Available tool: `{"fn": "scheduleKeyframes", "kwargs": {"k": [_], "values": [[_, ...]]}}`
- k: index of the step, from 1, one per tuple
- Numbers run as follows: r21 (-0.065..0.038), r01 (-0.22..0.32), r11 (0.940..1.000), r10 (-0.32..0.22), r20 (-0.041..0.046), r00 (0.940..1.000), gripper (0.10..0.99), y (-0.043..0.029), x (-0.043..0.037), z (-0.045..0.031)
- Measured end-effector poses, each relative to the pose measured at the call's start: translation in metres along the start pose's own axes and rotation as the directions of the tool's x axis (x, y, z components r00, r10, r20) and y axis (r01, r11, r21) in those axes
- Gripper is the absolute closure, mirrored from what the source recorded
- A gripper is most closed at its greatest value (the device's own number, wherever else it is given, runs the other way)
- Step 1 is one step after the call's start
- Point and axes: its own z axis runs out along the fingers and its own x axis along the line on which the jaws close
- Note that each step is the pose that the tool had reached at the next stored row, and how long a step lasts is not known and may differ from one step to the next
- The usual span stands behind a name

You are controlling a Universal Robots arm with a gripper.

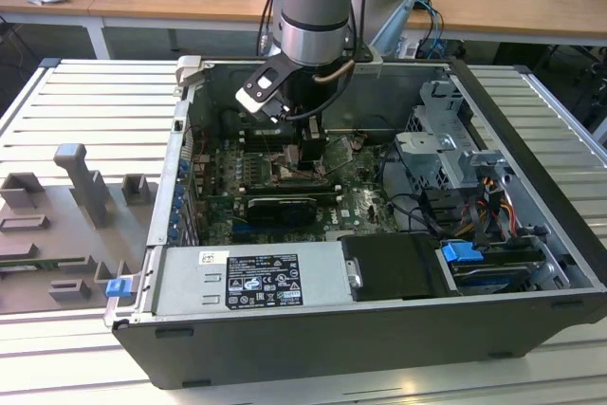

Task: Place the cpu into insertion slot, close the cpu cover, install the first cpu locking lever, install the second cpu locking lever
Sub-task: 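Place the cpu into insertion slot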

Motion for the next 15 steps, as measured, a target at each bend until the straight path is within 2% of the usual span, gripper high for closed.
{"fn": "scheduleKeyframes", "kwargs": {"k": [15], "values": [[-0.001,-0.023,0.9997,0.023,0.0001,0.9997,0.545,-0.0032,0.0002,0.0002]]}}
